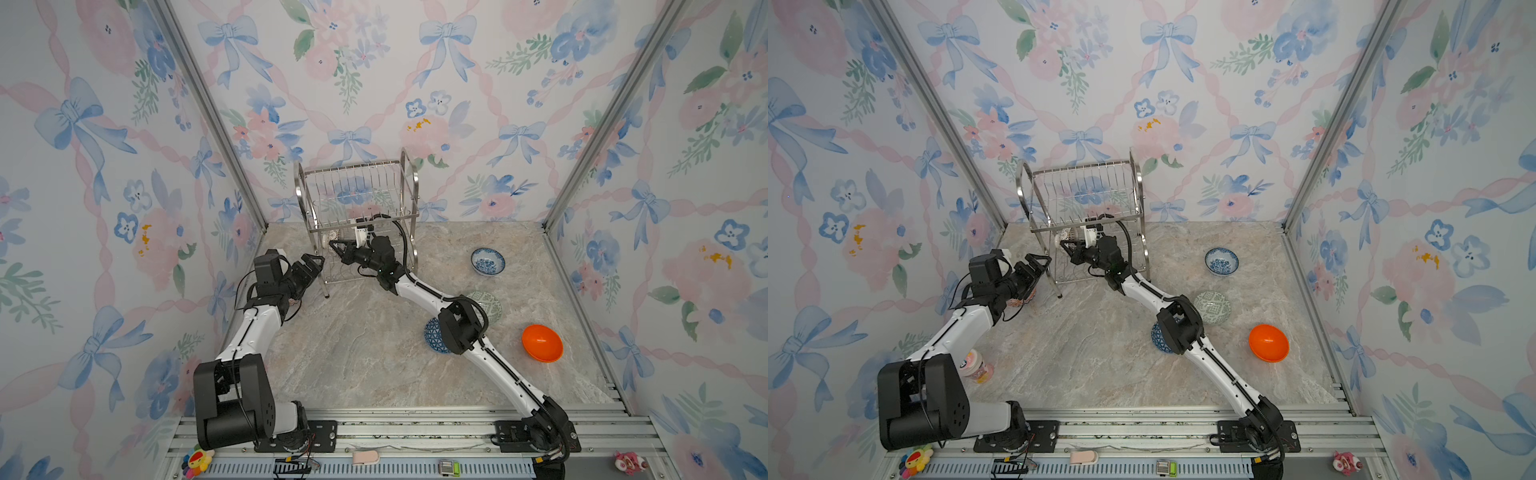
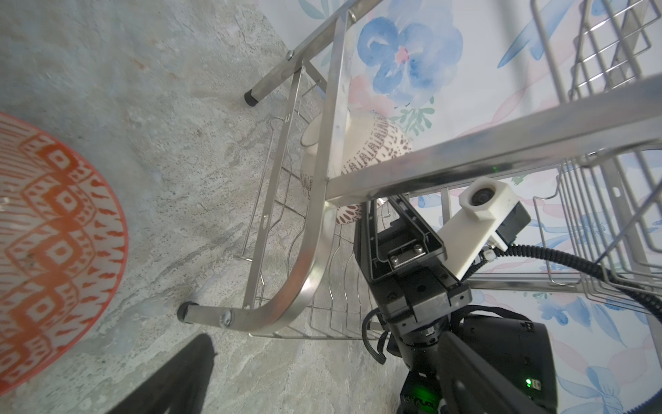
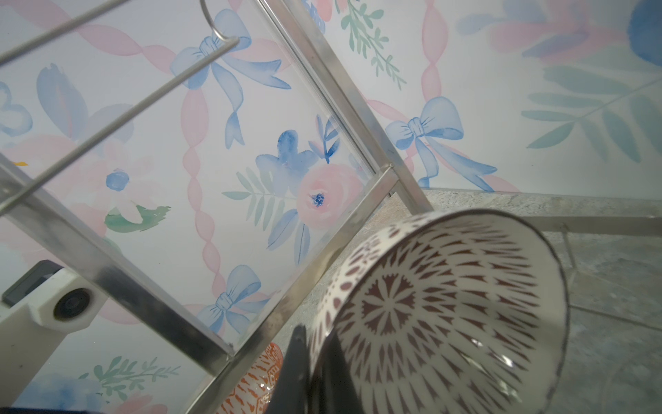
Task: Load the bowls into the dish rack
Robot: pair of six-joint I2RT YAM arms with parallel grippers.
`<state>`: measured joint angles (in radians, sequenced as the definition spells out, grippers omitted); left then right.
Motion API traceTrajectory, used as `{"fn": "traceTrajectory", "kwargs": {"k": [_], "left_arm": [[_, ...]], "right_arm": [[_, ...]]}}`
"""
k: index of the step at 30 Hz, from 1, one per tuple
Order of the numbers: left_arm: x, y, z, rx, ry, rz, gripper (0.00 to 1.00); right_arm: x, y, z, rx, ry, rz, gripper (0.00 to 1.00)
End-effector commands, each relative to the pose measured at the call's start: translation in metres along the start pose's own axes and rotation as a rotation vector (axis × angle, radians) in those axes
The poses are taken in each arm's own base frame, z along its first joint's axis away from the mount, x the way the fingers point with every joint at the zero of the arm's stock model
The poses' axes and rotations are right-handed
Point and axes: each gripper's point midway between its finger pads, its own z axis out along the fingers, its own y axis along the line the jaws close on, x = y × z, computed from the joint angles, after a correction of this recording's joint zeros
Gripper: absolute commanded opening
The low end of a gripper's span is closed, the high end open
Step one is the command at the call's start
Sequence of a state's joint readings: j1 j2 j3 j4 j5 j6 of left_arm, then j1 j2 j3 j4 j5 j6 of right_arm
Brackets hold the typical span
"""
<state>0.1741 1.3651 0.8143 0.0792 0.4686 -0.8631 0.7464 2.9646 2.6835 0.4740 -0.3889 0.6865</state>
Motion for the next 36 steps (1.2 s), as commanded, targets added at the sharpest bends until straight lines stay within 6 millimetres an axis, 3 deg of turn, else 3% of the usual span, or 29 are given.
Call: {"fn": "traceTrajectory", "kwargs": {"k": [1, 8, 12, 20, 25, 28, 33, 36], "left_arm": [[-0.016, -0.005, 0.0, -0.005, -0.028, 0.026, 0.98], [-0.062, -0.029, -0.006, 0.019, -0.161, 0.054, 0.98], [-0.074, -0.035, -0.011, 0.05, -0.215, 0.055, 0.98], [-0.105, -0.025, -0.018, 0.06, -0.293, 0.03, 0.98], [-0.138, -0.02, 0.017, 0.083, -0.251, -0.034, 0.98], [-0.151, -0.032, 0.046, 0.135, -0.204, -0.043, 0.98], [-0.163, -0.05, 0.081, 0.182, -0.17, -0.045, 0.98], [-0.16, -0.056, 0.102, 0.209, -0.125, -0.058, 0.98]], "right_arm": [[-0.015, 0.016, 0.001, -0.053, -0.062, -0.047, 0.0], [-0.027, 0.019, -0.004, -0.062, -0.085, -0.03, 0.0], [-0.035, 0.016, -0.01, -0.069, -0.099, -0.002, 0.0], [-0.04, 0.015, -0.014, -0.086, -0.11, 0.012, 0.0], [-0.041, 0.019, -0.014, -0.093, -0.108, 0.018, 0.0], [-0.04, 0.02, -0.016, -0.096, -0.112, 0.02, 0.0], [-0.043, 0.02, -0.021, -0.095, -0.115, 0.019, 0.0], [-0.046, 0.022, -0.023, -0.1, -0.119, 0.018, 0.0]]}}
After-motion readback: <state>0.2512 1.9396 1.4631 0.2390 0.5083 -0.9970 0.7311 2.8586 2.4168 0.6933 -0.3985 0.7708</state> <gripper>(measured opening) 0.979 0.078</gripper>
